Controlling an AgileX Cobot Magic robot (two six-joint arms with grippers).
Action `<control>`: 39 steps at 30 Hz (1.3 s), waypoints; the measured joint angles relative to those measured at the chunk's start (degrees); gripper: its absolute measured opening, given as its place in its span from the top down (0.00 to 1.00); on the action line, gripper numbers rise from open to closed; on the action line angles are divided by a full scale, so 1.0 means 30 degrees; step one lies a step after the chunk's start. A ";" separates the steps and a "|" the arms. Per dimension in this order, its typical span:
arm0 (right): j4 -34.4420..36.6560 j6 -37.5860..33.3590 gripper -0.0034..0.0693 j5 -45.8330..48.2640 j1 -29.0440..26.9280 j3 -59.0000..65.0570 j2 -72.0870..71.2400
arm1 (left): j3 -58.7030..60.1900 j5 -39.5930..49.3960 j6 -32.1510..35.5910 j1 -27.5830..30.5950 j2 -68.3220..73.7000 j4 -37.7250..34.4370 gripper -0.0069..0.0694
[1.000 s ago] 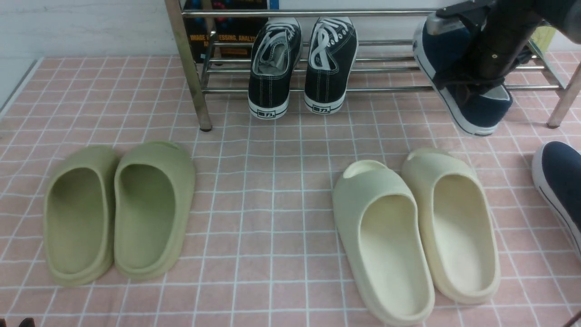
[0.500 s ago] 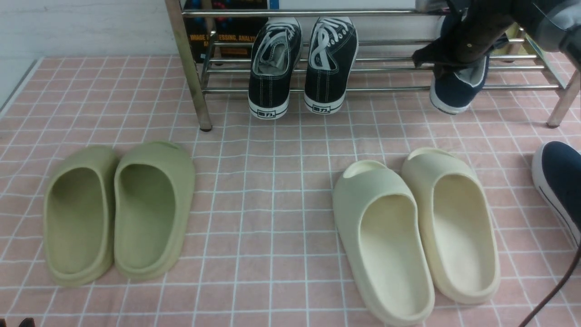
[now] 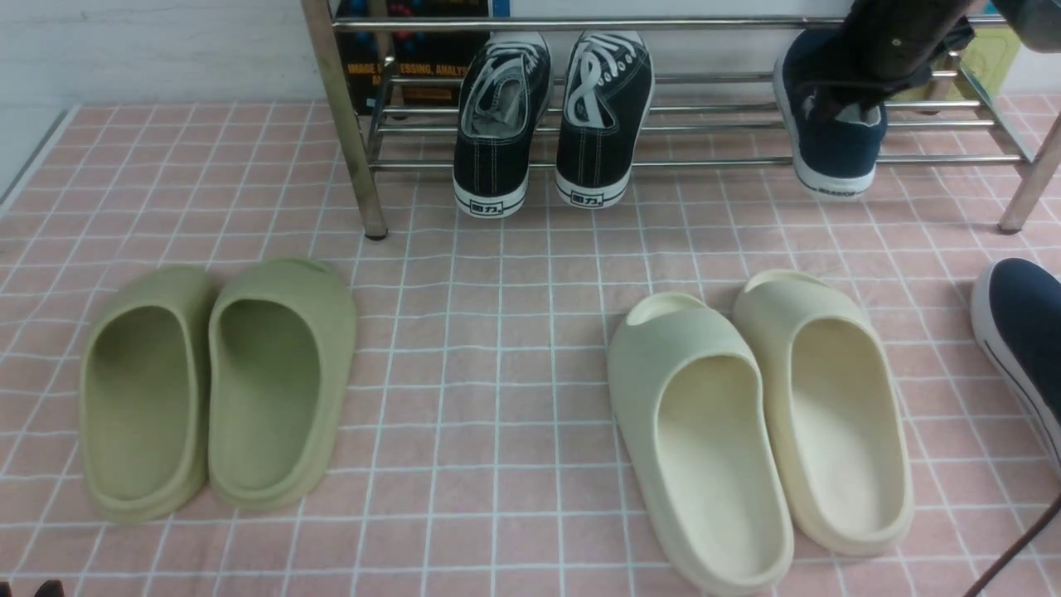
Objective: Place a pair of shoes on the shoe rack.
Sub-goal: Use the right arm to put a shoe into the shoe rack, then use the right arm to grab the shoe closest to it
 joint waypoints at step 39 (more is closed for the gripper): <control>-0.0260 0.3429 0.52 -0.7836 -0.4371 2.8758 -1.2743 | 0.0000 0.0017 0.0000 0.0000 0.0000 0.0000 0.60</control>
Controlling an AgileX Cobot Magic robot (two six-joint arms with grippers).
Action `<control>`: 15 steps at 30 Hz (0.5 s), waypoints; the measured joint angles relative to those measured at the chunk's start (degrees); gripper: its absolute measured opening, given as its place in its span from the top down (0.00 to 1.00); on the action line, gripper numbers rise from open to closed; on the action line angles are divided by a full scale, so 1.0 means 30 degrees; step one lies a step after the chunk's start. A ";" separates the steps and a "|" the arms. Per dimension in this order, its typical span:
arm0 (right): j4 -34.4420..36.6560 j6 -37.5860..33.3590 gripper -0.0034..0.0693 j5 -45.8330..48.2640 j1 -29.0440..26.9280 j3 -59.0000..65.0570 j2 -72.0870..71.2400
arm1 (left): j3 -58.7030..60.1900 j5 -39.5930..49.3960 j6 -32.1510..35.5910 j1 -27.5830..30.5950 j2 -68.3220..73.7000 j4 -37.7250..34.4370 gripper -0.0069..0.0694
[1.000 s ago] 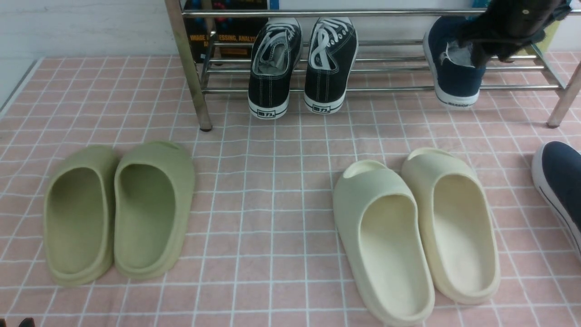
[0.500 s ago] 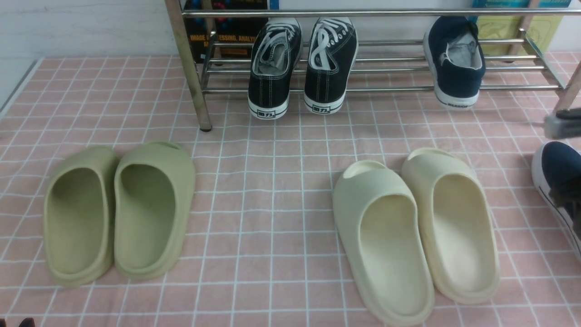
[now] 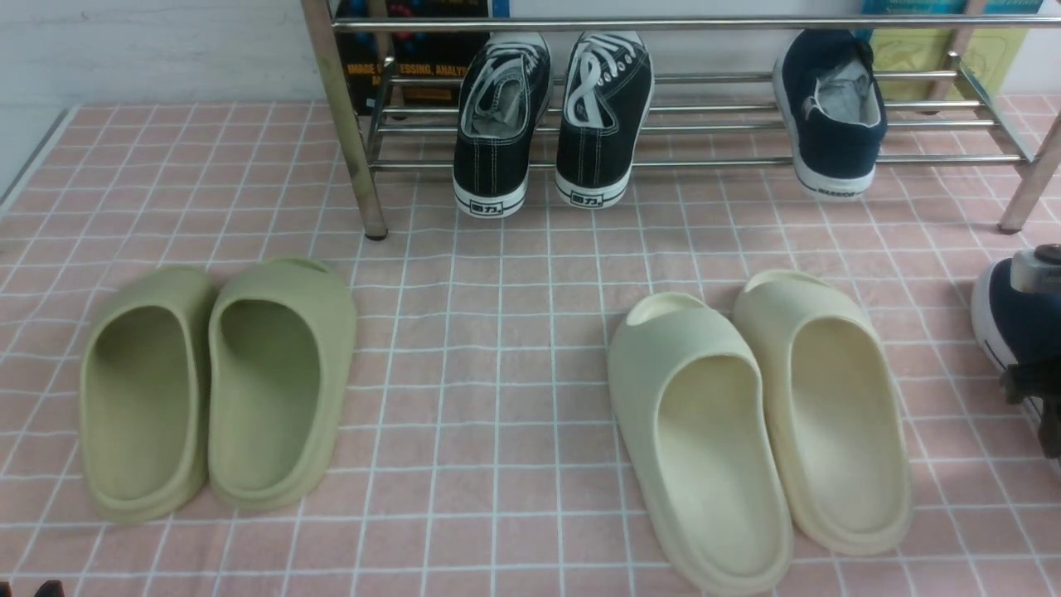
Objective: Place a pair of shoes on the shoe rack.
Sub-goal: Use the right arm to grab the shoe closest to it
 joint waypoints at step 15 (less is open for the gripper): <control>0.0276 -0.1118 0.94 0.2301 -0.0015 -0.2582 -0.1718 | 0.0000 0.0000 0.0000 0.0000 0.0000 0.0000 0.60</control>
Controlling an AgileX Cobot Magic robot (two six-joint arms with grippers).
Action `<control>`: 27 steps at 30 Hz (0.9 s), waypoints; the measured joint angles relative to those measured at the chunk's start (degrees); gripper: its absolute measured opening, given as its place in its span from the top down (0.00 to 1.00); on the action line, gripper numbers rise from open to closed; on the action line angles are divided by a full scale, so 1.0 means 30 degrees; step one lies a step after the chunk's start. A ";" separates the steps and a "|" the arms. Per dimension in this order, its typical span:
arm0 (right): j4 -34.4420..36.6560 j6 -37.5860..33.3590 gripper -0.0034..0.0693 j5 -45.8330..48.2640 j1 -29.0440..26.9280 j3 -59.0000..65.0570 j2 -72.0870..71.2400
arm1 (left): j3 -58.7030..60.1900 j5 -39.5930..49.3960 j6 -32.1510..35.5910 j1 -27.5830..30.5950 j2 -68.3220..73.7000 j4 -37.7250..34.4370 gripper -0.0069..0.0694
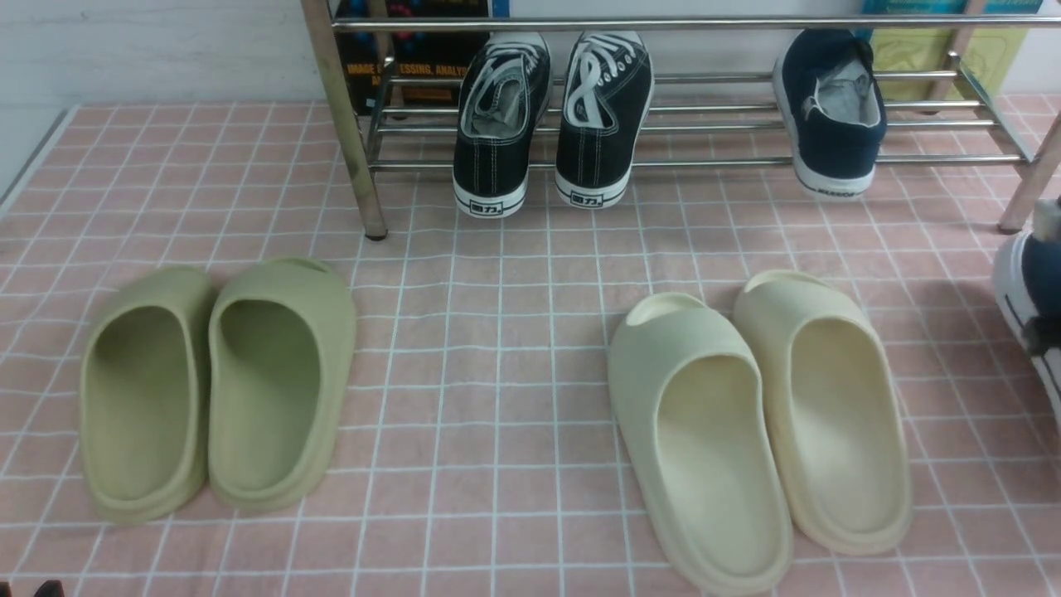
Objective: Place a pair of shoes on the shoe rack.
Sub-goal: Use the right arm to put a shoe into the shoe rack
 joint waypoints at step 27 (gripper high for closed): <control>0.3152 -0.2317 0.94 0.2376 0.0017 -1.7845 1.1009 | 0.0000 0.0000 0.0000 0.0000 0.0000 0.0000 0.60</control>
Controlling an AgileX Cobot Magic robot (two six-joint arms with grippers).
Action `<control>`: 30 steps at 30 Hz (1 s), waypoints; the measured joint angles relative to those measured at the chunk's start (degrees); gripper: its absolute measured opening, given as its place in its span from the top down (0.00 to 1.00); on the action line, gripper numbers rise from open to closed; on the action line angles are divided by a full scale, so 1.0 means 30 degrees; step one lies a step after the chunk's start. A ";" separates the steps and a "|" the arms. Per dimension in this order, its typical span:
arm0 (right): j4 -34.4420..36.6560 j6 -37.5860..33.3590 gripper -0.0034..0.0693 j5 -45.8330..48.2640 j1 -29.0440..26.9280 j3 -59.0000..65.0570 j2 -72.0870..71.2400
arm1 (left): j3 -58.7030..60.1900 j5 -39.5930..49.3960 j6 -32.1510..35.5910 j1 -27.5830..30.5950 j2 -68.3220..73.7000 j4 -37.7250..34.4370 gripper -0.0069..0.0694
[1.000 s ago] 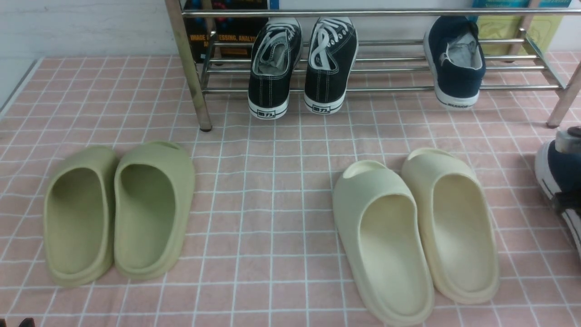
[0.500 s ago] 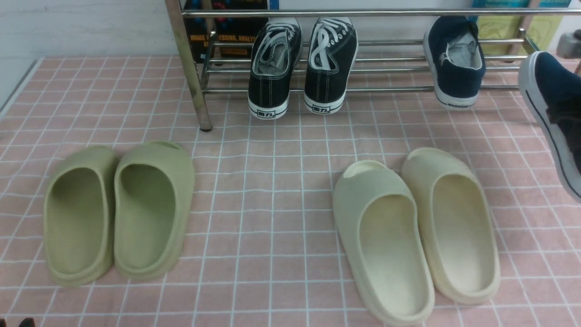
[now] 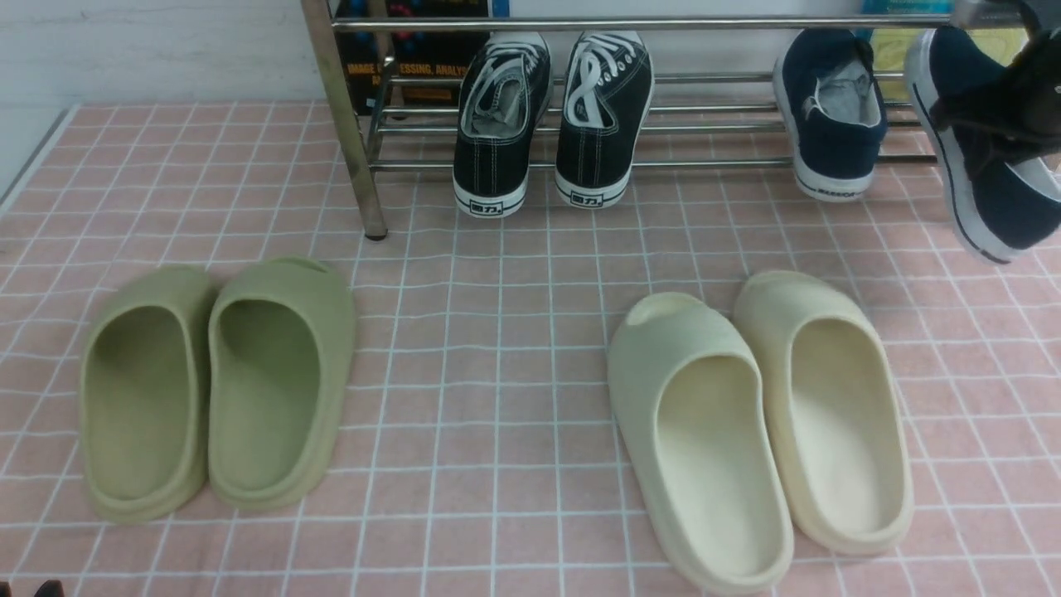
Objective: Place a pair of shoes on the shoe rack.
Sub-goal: Use the right arm to put a shoe into the shoe rack
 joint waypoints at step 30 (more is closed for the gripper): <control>0.0838 0.0236 0.92 -0.0113 0.0448 -0.6611 0.4611 | 0.0000 0.0000 0.0000 0.0000 0.0000 0.0000 0.60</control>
